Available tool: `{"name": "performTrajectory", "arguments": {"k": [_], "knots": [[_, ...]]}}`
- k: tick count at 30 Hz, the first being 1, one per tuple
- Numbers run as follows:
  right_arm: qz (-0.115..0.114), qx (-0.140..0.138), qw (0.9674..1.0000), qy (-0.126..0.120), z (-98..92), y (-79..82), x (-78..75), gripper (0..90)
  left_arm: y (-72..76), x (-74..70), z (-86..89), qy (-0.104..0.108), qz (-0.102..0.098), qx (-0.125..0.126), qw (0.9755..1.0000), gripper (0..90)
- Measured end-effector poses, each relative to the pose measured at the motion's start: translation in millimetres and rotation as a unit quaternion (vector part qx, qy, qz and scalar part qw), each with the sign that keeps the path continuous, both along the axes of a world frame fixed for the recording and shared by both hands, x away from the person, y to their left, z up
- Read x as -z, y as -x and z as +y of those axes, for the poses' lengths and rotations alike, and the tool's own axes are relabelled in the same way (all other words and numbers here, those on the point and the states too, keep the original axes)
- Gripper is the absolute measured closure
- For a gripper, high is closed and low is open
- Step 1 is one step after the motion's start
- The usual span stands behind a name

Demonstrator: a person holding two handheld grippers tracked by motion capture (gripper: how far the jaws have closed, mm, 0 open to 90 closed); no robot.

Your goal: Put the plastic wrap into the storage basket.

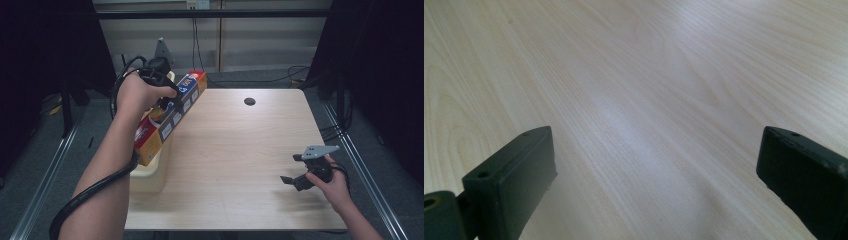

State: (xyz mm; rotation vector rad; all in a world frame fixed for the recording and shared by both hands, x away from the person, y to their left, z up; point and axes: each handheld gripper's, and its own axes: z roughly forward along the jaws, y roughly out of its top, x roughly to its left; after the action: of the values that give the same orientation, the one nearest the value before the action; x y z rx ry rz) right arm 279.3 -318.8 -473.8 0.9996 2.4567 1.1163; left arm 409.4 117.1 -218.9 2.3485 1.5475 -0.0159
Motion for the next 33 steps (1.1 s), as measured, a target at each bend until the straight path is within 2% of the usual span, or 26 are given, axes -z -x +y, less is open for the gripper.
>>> {"name": "performTrajectory", "arguments": {"k": [8, 17, 20, 33], "knots": [[0.001, 0.002, 1.0000, 0.000, -0.2, 0.1, -0.1, 2.5, 0.8, -6.4, 9.8, -0.001, -0.010, -0.011, 0.9999, 40.8], [0.001, 0.002, 1.0000, 0.000, 0.0, 0.2, -0.1, 2.5, 4.4, -12.6, 20.3, 0.003, -0.012, -0.025, 0.9996, 40.8], [0.001, 0.002, 1.0000, 0.001, -0.1, 0.2, -0.2, 2.5, 4.4, -14.6, 25.1, -0.003, -0.013, -0.025, 0.9996, 40.8], [-0.001, 0.004, 1.0000, 0.002, -0.3, 0.6, -1.2, 2.5, 7.7, -21.1, 43.9, -0.002, -0.018, -0.052, 0.9985, 40.8]]}}
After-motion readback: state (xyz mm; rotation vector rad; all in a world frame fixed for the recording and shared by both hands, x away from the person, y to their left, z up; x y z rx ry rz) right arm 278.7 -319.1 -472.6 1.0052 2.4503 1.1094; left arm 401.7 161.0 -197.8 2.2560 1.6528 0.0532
